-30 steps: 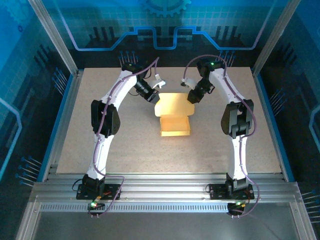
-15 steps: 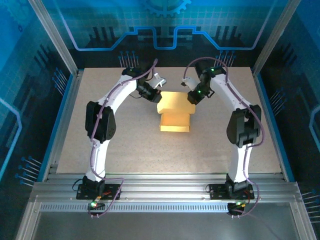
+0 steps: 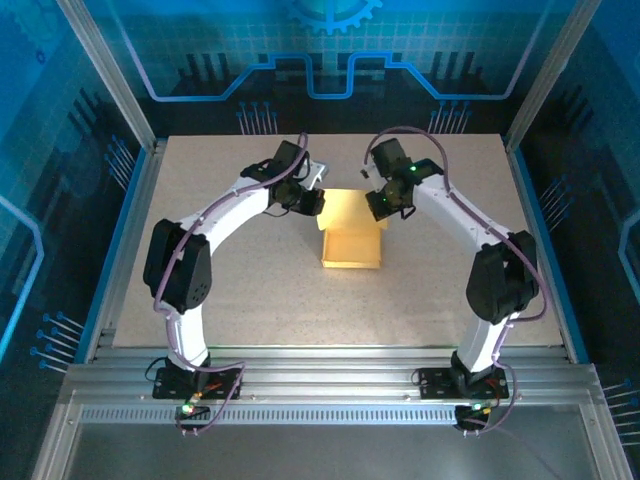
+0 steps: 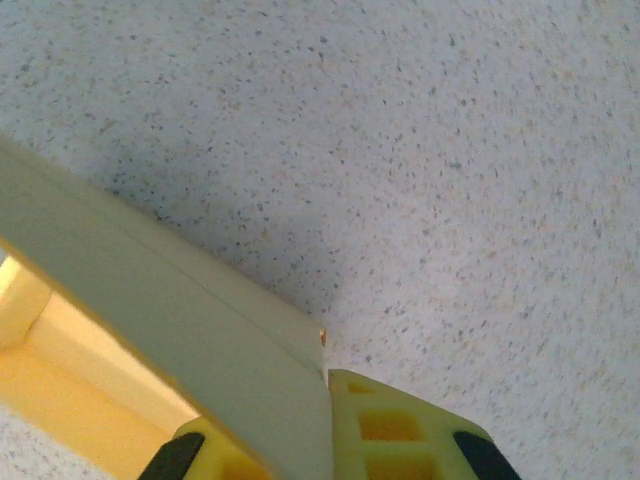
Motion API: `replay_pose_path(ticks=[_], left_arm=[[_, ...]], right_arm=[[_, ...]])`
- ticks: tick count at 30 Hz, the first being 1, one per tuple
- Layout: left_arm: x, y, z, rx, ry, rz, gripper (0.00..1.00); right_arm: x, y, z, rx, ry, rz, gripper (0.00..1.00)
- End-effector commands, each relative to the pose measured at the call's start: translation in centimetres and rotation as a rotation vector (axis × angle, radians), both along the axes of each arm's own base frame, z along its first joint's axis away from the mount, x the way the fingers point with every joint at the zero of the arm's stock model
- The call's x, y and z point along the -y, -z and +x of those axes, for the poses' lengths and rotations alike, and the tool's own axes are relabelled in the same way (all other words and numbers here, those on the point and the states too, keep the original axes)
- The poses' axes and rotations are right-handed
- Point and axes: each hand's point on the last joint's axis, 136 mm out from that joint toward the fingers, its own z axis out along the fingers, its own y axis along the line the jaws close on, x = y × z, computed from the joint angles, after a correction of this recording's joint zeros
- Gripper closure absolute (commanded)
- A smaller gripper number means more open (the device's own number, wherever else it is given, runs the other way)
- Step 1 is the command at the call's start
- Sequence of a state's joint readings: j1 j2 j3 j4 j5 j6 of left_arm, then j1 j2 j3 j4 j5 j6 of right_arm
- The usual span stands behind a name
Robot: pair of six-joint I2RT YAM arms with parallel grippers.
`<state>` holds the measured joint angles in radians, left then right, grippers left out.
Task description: Fold the paper box
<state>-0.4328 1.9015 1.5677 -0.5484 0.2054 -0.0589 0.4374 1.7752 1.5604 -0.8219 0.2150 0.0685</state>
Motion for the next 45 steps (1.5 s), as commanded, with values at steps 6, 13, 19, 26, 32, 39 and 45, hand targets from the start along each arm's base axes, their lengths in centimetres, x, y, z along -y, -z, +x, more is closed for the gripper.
replay_pose_path(ticks=[6,13,19,26,32,39,45], left_arm=[[0.5,-3.3,0.6,0.153,-0.164,-0.108,1.00],[0.8,-4.4,0.4,0.204,-0.169,-0.133,1.00],[0.9,-4.4,0.1,0.225,-0.215,-0.158,1.00],[1.2,-3.8,-0.1,0.241,-0.248,-0.171,1.00],[1.6,-3.1,-0.6,0.253,-0.235,-0.151,1.00],[1.4,-2.4,-1.1,0.263,-0.234,-0.129,1.00],[1.2,-1.8,-1.7,0.258,-0.234,-0.125,1.00]], right_arm=[[1.5,-1.8,-0.2,0.209,0.345,0.054,1.00],[2.1,-2.4,-0.8,0.256,0.469,0.046,1.00],[2.0,-2.4,-1.2,0.278,0.548,0.070,1.00],[1.7,-1.5,-1.8,0.291,0.625,0.152,1.00],[1.8,-0.3,-2.0,0.294,0.695,0.195,1.00],[1.6,0.4,-2.2,0.281,0.742,0.195,1.00],[2.1,0.9,-2.7,0.288,0.805,0.142,1.00]])
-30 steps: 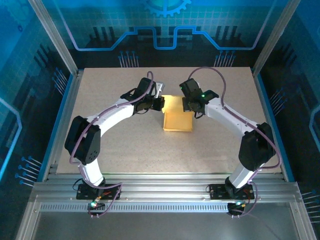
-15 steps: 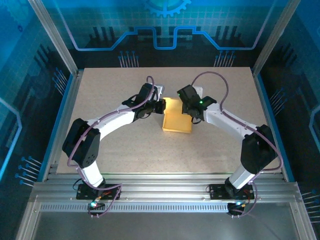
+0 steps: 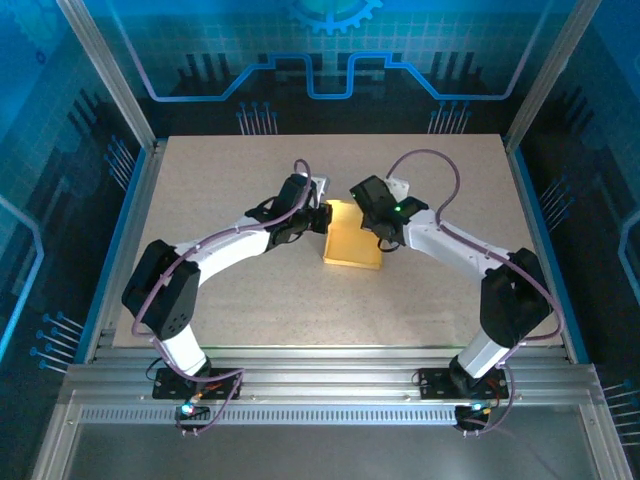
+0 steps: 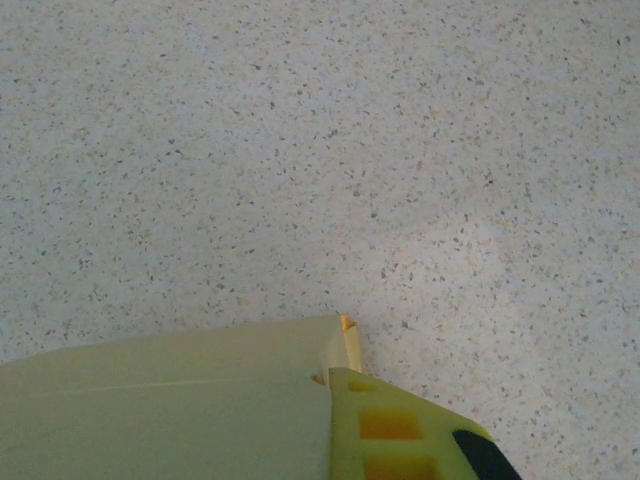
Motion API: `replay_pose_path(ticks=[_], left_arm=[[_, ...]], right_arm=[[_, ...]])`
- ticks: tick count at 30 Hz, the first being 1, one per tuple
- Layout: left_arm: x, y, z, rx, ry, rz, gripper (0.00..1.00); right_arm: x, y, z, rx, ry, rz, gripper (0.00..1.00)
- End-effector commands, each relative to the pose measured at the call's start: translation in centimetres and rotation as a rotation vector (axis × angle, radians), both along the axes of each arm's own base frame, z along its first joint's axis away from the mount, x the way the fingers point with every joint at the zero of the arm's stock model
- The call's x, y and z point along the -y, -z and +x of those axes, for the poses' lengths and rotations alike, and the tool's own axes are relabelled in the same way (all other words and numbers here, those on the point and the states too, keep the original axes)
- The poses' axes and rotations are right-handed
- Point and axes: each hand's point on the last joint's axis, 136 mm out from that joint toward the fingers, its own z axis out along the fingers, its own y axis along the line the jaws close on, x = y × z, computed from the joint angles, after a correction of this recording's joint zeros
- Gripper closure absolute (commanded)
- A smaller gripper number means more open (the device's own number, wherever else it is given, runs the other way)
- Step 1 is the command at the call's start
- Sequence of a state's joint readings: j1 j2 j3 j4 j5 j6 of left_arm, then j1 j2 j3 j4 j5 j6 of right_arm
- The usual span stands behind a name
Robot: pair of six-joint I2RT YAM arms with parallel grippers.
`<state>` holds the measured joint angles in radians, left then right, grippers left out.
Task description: Fold the paper box
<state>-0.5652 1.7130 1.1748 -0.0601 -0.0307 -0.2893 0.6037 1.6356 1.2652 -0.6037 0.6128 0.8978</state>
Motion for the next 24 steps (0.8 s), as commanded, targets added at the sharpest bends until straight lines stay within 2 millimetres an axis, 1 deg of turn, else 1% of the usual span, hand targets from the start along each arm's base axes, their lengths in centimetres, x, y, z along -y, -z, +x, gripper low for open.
replay_pose_path(ticks=[1,6,11,13,17,21,24], left_arm=[[-0.6,-1.5,0.0,0.038,-0.037,-0.027,1.00],[-1.0,-1.3,-0.7,0.048,-0.042,-0.029,1.00],[-1.4,-1.2,-1.0,0.092,-0.067,-0.028,1.00],[-1.5,-1.2,-1.0,0.111,-0.076,-0.021,1.00],[-1.6,-1.1,-1.0,0.132,-0.086,-0.004,1.00],[-1.5,-0.4,-1.2,0.113,-0.084,0.000,1.00],[-1.5,-0.2,-1.2,0.103,-0.084,0.002,1.00]], right_arm=[[1.0,0.2,-0.2,0.009,0.099,-0.036,1.00],[0.0,1.0,-0.5,0.027,0.088,-0.017,1.00],[-0.2,1.7,-0.6,0.083,0.071,-0.005,1.00],[-0.5,1.9,-0.7,0.075,0.054,-0.001,1.00],[-0.8,1.8,-0.4,0.063,0.043,-0.005,1.00],[-1.2,2.6,-0.1,0.016,0.036,-0.011,1.00],[-1.5,2.7,0.0,0.002,0.040,-0.003,1.00]])
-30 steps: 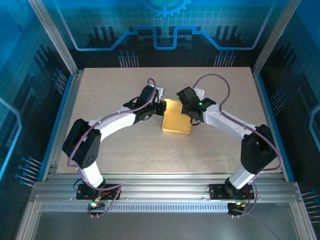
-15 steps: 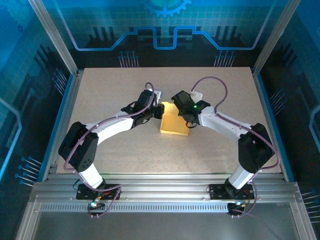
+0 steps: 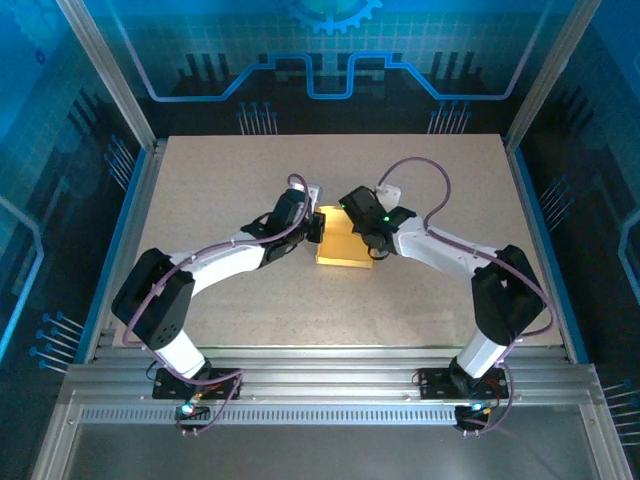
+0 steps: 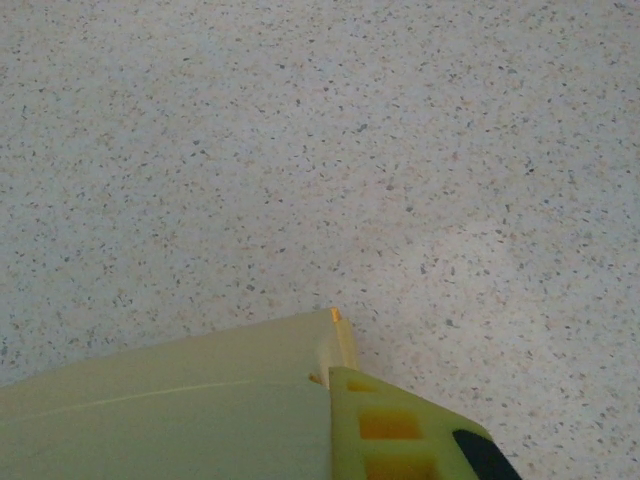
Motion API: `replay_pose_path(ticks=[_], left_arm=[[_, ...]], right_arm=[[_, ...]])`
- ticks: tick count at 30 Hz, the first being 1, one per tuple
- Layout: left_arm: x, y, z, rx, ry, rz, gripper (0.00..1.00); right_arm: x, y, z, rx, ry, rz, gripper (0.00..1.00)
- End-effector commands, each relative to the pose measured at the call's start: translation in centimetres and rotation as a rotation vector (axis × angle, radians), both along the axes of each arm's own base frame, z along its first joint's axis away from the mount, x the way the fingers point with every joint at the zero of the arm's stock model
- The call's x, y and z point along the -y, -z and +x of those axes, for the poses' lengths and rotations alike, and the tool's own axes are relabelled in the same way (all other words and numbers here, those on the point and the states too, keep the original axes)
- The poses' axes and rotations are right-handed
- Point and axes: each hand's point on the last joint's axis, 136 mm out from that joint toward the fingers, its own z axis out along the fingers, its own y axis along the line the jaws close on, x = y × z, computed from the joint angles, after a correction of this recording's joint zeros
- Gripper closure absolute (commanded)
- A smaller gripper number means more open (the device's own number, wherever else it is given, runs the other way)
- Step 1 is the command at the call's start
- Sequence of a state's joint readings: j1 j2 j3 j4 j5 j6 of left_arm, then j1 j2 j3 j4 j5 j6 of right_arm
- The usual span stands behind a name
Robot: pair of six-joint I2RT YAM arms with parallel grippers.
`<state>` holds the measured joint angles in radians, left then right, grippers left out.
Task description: Fold the paper box
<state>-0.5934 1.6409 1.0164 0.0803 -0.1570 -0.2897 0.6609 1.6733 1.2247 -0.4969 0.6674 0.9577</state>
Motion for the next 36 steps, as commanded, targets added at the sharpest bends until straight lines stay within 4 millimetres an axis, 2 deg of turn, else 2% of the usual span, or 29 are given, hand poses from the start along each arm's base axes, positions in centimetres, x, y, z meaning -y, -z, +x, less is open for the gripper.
replay_pose_path(ticks=[1,11,15,22,36], left_arm=[[0.1,-0.9,-0.2,0.017,-0.012,-0.030,1.00],[-0.2,0.0,-0.8,0.032,-0.033,-0.016,1.00],[-0.3,0.2,-1.3,0.050,-0.037,-0.009,1.00],[-1.1,0.8,-2.2,0.061,-0.063,0.002,1.00],[-1.2,2.1,-3.4,0.090,-0.089,-0.011,1.00]], right_arm=[[0.6,1.4,-0.4,-0.063,0.031,-0.022,1.00],[1.3,1.8,-1.4,-0.020,0.069,-0.039,1.00],[1.1,1.4,-2.0,0.014,0.051,-0.059,1.00],[1.0,2.1,-2.6,0.043,0.019,-0.051,1.00],[0.5,3.4,-3.6,0.101,-0.046,-0.065,1.00]])
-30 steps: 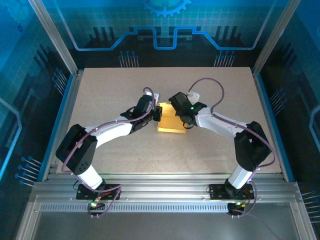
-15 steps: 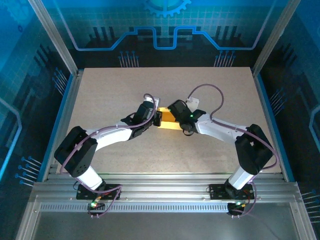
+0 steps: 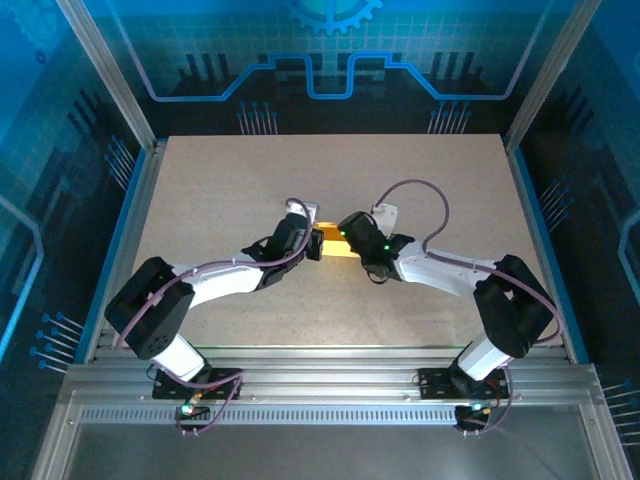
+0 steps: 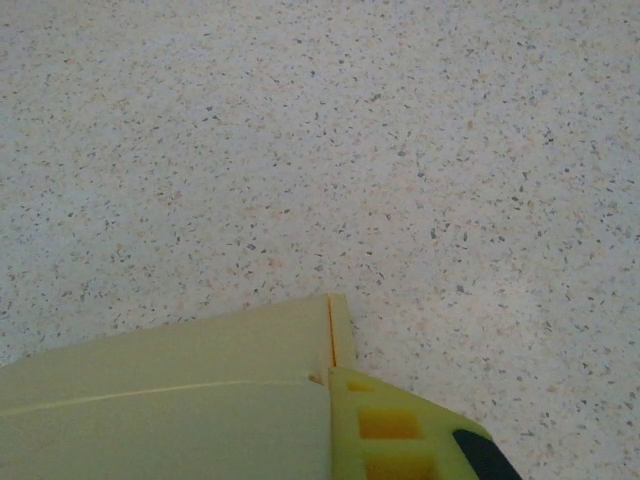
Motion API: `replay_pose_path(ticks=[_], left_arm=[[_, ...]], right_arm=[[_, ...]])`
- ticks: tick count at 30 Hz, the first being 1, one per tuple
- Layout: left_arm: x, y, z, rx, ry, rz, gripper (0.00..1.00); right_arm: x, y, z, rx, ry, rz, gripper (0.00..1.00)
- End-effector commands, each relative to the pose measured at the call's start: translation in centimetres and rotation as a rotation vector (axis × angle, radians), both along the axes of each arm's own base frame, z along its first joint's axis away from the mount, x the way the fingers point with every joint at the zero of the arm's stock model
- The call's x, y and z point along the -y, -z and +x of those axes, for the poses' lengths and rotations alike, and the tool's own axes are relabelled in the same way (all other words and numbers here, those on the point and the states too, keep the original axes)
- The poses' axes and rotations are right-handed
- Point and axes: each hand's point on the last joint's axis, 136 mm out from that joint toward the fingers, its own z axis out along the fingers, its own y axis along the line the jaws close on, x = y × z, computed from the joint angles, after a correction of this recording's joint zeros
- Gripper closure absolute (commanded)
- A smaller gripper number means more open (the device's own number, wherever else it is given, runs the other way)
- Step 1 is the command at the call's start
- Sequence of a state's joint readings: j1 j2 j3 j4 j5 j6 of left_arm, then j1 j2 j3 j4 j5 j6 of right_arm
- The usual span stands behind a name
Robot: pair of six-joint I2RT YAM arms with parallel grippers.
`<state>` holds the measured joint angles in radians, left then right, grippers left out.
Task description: Fold the paper box
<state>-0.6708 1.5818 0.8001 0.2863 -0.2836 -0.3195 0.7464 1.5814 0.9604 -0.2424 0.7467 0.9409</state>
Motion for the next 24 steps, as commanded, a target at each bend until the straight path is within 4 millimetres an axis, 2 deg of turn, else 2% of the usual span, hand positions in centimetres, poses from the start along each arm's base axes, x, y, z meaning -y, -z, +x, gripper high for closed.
replay_pose_path(ticks=[1,11,17,24], left_arm=[[-0.8,-0.2,-0.5,0.032,-0.044,-0.016,1.00],[-0.6,0.2,-1.0,0.197,-0.060,0.016,1.00],[1.1,0.4,0.4,0.331,-0.018,-0.006,1.00],[2.2,1.5,1.2,0.375,-0.002,-0.016,1.00]], right_arm=[[0.8,1.0,-0.9,0.015,-0.006,-0.054,1.00],[0.2,2.2,-1.7,0.130,-0.087,-0.074,1.00],[-0.7,1.9,-0.5,0.221,-0.131,-0.082,1.00],[-2.8,3.4,1.2,0.272,-0.223,-0.120,1.00]])
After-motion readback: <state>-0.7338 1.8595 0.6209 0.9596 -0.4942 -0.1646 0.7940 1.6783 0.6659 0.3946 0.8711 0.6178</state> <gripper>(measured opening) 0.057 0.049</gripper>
